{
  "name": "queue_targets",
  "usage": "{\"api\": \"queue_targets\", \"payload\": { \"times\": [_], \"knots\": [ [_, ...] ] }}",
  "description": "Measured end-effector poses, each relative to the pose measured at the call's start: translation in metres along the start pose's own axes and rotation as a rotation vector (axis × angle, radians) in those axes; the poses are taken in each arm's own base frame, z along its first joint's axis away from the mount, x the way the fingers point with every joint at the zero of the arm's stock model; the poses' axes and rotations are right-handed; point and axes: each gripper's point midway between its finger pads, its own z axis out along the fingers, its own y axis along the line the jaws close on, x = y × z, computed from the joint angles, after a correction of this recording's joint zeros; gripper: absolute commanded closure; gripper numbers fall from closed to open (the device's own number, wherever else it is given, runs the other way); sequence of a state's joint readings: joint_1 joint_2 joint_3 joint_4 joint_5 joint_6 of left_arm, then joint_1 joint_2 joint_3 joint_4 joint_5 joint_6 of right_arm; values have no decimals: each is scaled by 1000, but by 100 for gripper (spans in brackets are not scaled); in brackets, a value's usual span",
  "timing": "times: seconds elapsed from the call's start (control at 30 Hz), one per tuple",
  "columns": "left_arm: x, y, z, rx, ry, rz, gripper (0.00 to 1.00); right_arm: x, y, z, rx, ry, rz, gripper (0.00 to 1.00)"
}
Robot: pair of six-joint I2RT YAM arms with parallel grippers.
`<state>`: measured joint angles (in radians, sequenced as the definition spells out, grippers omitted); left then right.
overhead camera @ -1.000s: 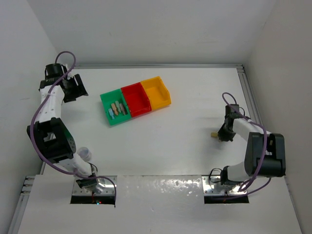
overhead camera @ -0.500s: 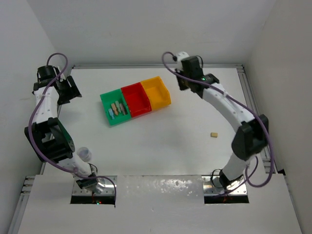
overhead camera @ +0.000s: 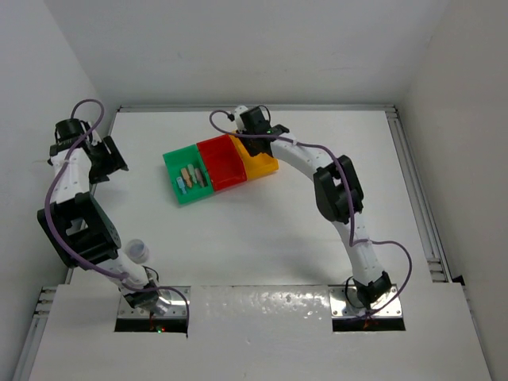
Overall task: Sort the stationery into containers
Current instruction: Place the stationery in the storage box.
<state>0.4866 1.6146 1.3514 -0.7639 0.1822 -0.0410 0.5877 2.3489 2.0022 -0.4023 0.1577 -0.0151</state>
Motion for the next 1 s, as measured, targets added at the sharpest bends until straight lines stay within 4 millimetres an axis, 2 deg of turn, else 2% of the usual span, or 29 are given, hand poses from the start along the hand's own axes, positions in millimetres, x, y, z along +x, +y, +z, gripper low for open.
{"api": "queue_targets", "payload": {
  "times": [0.07,0.17,0.3,0.4,0.43,0.53,0.63,0.73,0.83,0.87,0.93,1.0],
  "knots": [
    [1,0,0,0,4,6,37,14,5,7,6,30,-2,100],
    [2,1,0,0,6,10,37,16,6,12,33,32,9,90],
    [2,1,0,-1,8,8,37,12,5,15,53,13,29,66],
    [2,2,0,-2,9,7,37,11,6,15,54,6,37,60],
    [2,2,0,-2,9,7,37,10,7,15,52,5,35,54],
    [3,2,0,-3,10,6,37,10,8,14,51,5,33,49],
    [4,2,0,-3,14,5,37,4,6,6,57,-2,32,49],
    [4,3,0,-3,18,4,37,-11,-5,-26,84,-30,46,48],
    [5,3,0,-4,19,4,37,-35,-23,-89,104,-116,112,32],
    [5,3,0,-3,20,4,37,-40,-30,-112,106,-149,141,23],
    [5,2,0,-3,20,3,37,-39,-52,-164,119,-210,220,17],
    [5,2,0,-2,21,3,37,-22,-78,-202,156,-251,302,11]
  ]
}}
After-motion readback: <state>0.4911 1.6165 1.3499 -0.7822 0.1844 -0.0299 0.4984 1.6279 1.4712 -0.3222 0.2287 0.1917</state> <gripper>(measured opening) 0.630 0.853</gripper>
